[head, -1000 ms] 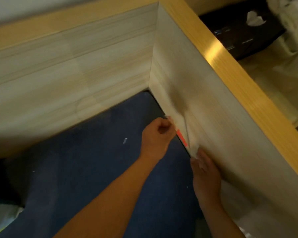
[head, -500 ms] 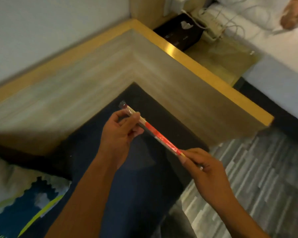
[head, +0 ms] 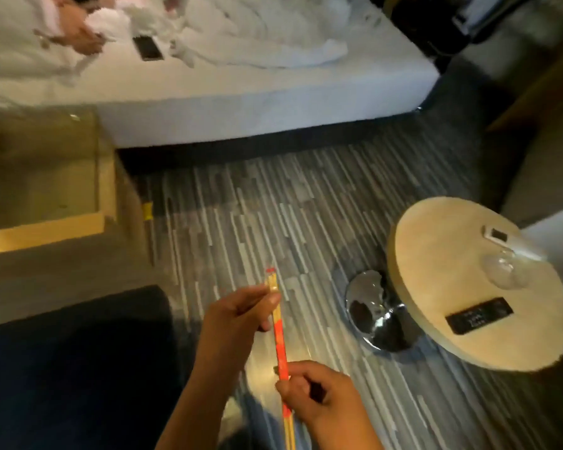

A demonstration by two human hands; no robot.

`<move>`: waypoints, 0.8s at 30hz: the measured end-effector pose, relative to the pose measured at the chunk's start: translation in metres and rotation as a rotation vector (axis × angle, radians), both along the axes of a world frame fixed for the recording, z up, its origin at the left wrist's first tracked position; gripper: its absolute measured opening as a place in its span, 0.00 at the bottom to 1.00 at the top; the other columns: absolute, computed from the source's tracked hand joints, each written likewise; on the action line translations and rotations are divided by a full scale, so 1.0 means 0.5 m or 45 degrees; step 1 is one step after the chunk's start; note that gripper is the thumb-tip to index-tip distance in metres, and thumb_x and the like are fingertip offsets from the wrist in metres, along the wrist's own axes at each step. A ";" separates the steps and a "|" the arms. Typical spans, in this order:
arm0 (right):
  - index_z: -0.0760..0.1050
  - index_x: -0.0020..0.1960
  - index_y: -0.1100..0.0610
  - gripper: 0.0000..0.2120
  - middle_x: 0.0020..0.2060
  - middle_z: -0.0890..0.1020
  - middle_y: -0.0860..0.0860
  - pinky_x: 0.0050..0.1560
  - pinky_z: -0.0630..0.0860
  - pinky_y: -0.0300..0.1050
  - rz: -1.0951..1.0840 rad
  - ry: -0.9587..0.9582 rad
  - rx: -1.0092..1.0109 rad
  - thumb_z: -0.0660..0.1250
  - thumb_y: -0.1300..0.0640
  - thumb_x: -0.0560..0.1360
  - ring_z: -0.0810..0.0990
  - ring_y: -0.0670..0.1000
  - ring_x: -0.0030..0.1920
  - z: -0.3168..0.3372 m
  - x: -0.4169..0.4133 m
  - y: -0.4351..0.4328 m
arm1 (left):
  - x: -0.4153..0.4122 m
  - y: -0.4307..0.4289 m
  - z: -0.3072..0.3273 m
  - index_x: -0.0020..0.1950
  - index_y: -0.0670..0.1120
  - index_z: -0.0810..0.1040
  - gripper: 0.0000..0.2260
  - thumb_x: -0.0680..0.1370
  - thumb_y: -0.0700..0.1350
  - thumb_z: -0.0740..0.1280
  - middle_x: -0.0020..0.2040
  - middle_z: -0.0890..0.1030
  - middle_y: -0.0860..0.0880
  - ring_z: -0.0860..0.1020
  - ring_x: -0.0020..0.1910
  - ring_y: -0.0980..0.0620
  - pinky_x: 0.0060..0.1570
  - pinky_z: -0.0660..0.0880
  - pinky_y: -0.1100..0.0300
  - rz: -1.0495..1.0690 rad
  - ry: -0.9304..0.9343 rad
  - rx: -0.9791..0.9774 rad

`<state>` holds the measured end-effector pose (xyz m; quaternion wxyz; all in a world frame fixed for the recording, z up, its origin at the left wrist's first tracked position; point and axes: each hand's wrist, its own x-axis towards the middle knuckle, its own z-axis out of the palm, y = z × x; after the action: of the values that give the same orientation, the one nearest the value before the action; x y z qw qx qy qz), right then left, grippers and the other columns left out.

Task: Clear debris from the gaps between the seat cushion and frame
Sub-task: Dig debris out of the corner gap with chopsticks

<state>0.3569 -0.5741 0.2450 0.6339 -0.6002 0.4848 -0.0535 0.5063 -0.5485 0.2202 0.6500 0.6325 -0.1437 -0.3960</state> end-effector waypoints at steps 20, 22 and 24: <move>0.76 0.44 0.74 0.08 0.32 0.78 0.62 0.36 0.81 0.49 -1.279 -0.051 0.316 0.67 0.67 0.73 0.76 0.52 0.25 -0.269 -0.414 -0.743 | -0.442 -0.603 -0.233 0.39 0.56 0.80 0.08 0.77 0.45 0.66 0.35 0.83 0.55 0.79 0.29 0.61 0.34 0.75 0.67 -0.792 -0.165 0.631; 0.78 0.40 0.70 0.06 0.33 0.81 0.64 0.46 0.81 0.55 -1.297 0.112 0.318 0.70 0.65 0.71 0.80 0.57 0.29 -0.305 -0.426 -0.786 | -0.462 -0.639 -0.260 0.40 0.51 0.79 0.06 0.77 0.46 0.65 0.37 0.81 0.54 0.79 0.31 0.64 0.33 0.72 0.74 -0.805 -0.286 0.667; 0.77 0.35 0.63 0.07 0.33 0.83 0.61 0.46 0.82 0.52 -1.254 0.271 0.342 0.71 0.63 0.70 0.82 0.56 0.30 -0.334 -0.432 -0.812 | -0.470 -0.667 -0.286 0.44 0.46 0.81 0.05 0.76 0.45 0.67 0.40 0.82 0.51 0.80 0.35 0.62 0.41 0.76 0.67 -0.737 -0.303 0.724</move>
<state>0.1411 -0.9799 0.0778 0.5522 -0.2165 0.7741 -0.2213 0.2713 -0.8820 0.0774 0.2904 0.7615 -0.2745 -0.5103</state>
